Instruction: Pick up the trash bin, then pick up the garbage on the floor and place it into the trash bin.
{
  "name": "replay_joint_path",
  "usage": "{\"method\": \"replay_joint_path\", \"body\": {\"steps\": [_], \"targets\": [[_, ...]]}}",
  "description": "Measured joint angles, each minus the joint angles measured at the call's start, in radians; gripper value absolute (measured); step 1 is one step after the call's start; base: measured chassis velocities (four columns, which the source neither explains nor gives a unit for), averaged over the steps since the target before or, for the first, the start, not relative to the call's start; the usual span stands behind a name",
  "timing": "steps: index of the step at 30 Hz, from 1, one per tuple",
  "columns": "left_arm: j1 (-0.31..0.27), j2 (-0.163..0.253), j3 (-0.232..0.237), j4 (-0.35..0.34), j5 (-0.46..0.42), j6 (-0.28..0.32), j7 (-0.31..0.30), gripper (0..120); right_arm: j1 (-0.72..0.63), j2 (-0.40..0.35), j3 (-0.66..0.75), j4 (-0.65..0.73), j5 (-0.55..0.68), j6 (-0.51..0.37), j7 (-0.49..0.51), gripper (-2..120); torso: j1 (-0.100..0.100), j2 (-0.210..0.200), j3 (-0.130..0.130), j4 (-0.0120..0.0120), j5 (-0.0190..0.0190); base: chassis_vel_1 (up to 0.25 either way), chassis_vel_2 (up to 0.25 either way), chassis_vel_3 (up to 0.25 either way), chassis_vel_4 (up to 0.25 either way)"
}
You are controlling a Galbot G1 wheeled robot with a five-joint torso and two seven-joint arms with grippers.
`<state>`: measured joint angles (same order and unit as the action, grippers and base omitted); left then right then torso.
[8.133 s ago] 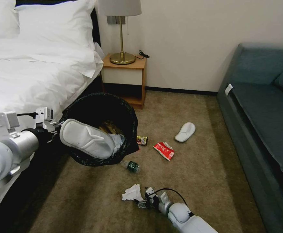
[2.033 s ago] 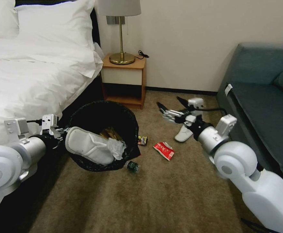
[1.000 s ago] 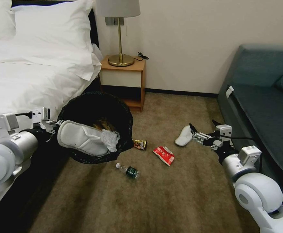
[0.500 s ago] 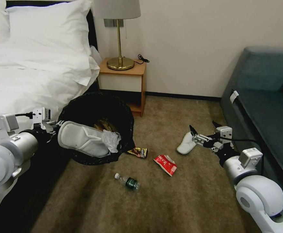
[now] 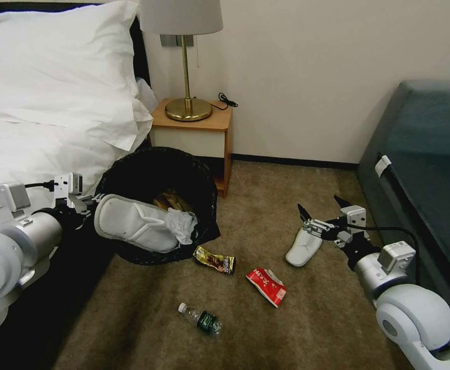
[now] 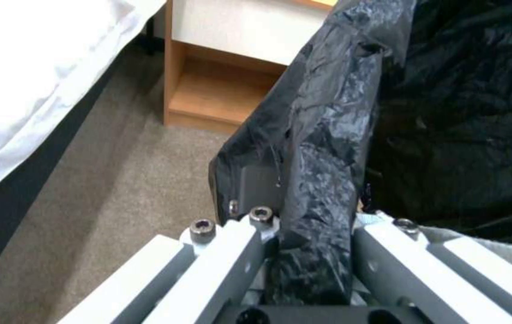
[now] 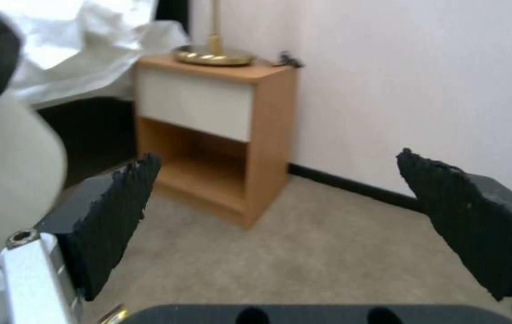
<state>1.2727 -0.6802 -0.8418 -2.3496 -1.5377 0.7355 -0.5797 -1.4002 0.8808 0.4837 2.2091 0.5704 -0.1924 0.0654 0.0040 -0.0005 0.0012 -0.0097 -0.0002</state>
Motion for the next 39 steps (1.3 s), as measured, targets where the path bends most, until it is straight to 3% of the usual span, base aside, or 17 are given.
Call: {"method": "replay_joint_path", "body": {"steps": [4, 6, 9, 10, 17, 24, 32, 39], "targets": [[-0.001, 0.002, 0.000, -0.002, -0.004, 0.000, -0.002, 1, 0.038, -0.031, -0.061, -0.036, 0.018, -0.003, -0.029, 100, 0.000, 0.000, 0.000, -0.0001, 0.0002, 0.000, 0.000, 0.000, 0.000], [-0.006, 0.007, -0.001, -0.001, -0.007, 0.000, -0.002, 1, 0.118, -0.087, -0.145, -0.107, 0.064, -0.029, -0.153, 100, 0.000, 0.000, 0.000, 0.0000, 0.0005, 0.000, 0.000, 0.000, 0.000], [-0.012, 0.009, 0.000, 0.001, -0.008, 0.000, 0.000, 1, 0.146, -0.110, -0.170, -0.130, 0.073, -0.042, -0.225, 100, 0.000, 0.000, 0.000, 0.0002, 0.0003, 0.000, 0.000, 0.000, 0.000], [-0.022, 0.011, 0.007, 0.008, -0.006, 0.000, 0.009, 1, 0.185, -0.140, -0.212, -0.160, 0.088, -0.062, -0.299, 100, 0.000, 0.000, 0.000, 0.0001, 0.0000, 0.000, 0.000, 0.000, 0.000], [-0.044, 0.016, 0.025, 0.023, 0.004, 0.000, 0.045, 1, 0.258, -0.173, -0.343, -0.254, 0.097, -0.081, -0.364, 100, 0.000, 0.000, 0.000, -0.0004, -0.0001, 0.000, 0.000, 0.000, 0.000], [-0.056, 0.035, 0.018, 0.039, 0.006, 0.000, 0.072, 1, 0.332, -0.120, -0.512, -0.382, 0.022, -0.059, -0.443, 100, 0.000, 0.000, 0.000, -0.0002, 0.0000, 0.000, 0.000, 0.000, 0.000], [-0.073, 0.040, 0.017, 0.043, 0.007, 0.000, 0.076, 1, 0.420, -0.045, -0.679, -0.500, -0.004, -0.028, -0.450, 100, 0.000, 0.000, 0.000, 0.0000, 0.0000, 0.000, 0.000, 0.000, 0.000], [-0.090, 0.048, 0.017, 0.050, 0.006, 0.000, 0.076, 1, 0.491, 0.073, -0.796, -0.678, -0.026, -0.003, -0.459, 100, 0.000, 0.000, 0.000, -0.0001, -0.0001, 0.000, 0.000, 0.000, 0.000]]}}
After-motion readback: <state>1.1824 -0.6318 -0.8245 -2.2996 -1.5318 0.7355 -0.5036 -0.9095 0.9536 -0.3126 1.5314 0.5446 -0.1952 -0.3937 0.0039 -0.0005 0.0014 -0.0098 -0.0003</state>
